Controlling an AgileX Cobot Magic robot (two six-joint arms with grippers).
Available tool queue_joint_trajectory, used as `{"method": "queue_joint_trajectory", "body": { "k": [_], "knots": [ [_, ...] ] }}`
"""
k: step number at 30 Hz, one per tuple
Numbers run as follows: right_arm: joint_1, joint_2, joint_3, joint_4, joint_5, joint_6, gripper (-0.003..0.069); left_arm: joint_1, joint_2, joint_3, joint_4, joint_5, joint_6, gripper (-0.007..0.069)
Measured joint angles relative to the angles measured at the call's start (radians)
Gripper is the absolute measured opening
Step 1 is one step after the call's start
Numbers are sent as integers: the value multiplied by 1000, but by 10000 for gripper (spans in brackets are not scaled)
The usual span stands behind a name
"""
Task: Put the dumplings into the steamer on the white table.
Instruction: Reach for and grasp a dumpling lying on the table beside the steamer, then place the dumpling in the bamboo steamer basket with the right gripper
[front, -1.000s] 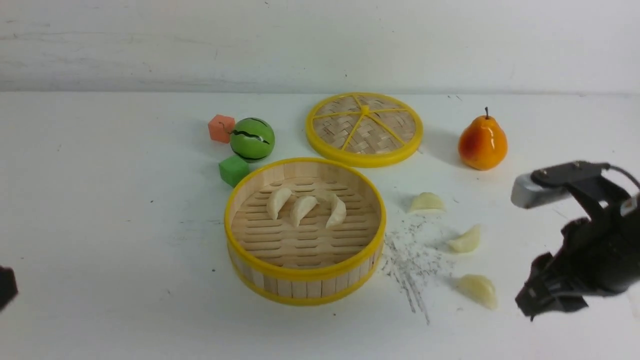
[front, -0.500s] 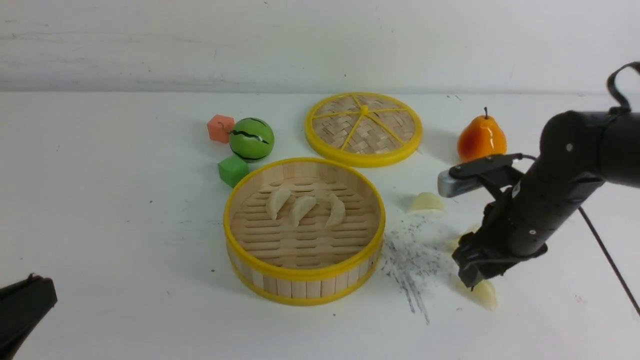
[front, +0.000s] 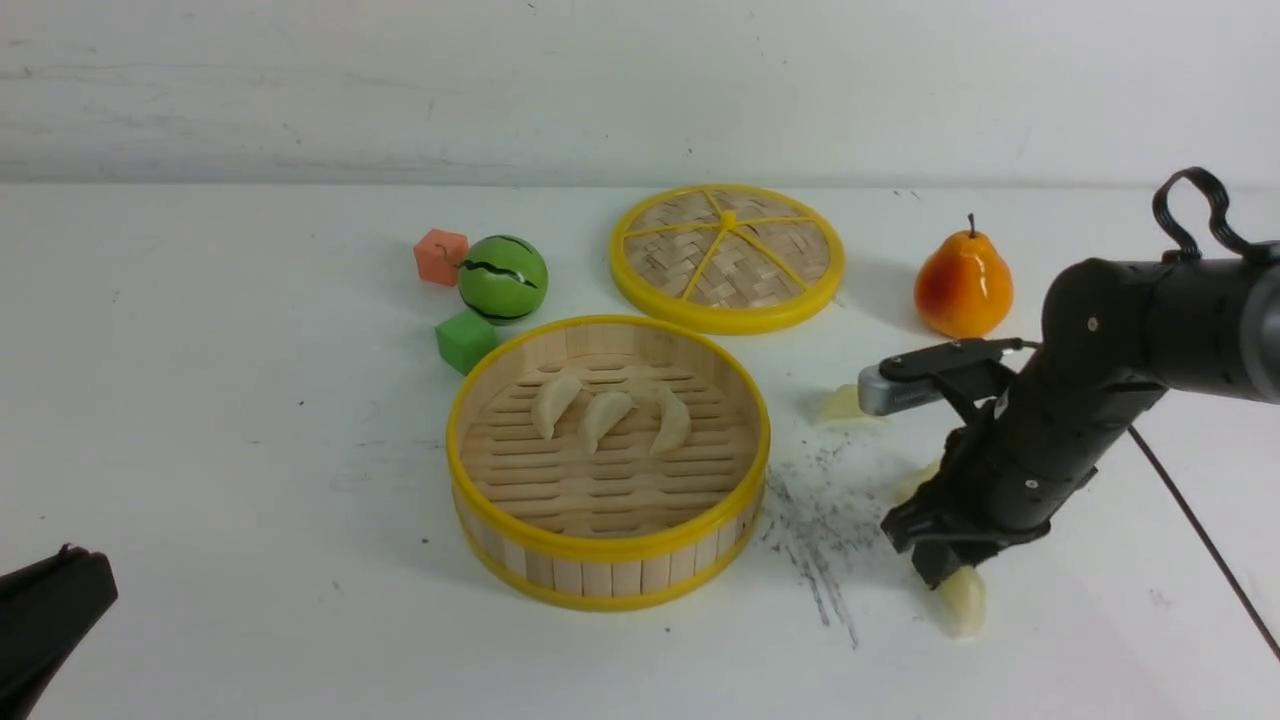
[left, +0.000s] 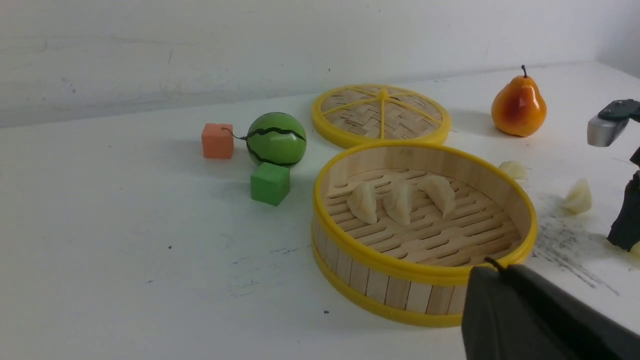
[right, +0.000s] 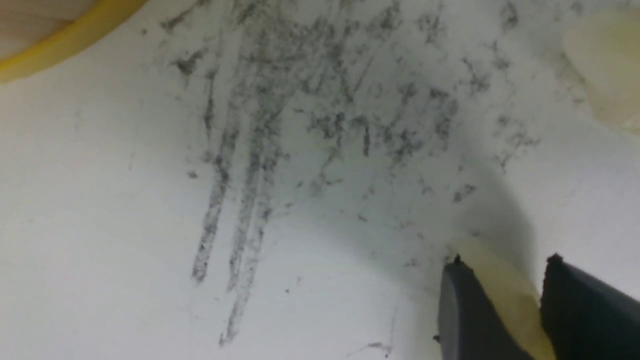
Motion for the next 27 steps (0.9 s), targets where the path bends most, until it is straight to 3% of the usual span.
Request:
{"method": "queue_joint_trajectory", "body": {
  "k": [6, 12, 17, 21, 27],
  "knots": [
    [0, -5, -63, 33, 147, 4, 195, 0, 0, 0, 7, -21, 0, -14],
    [61, -49, -279, 196, 251, -1, 195, 0, 0, 0, 8, -44, -1, -14],
    [223, -17, -431, 241, 149, -16, 195, 0, 0, 0, 8, -52, -1, -14],
    [357, 86, -497, 248, -44, -22, 195, 0, 0, 0, 10, -52, -1, -13],
    [417, 231, -500, 248, -183, -22, 195, 0, -23, 0, 11, -50, -1, -13]
  ]
}}
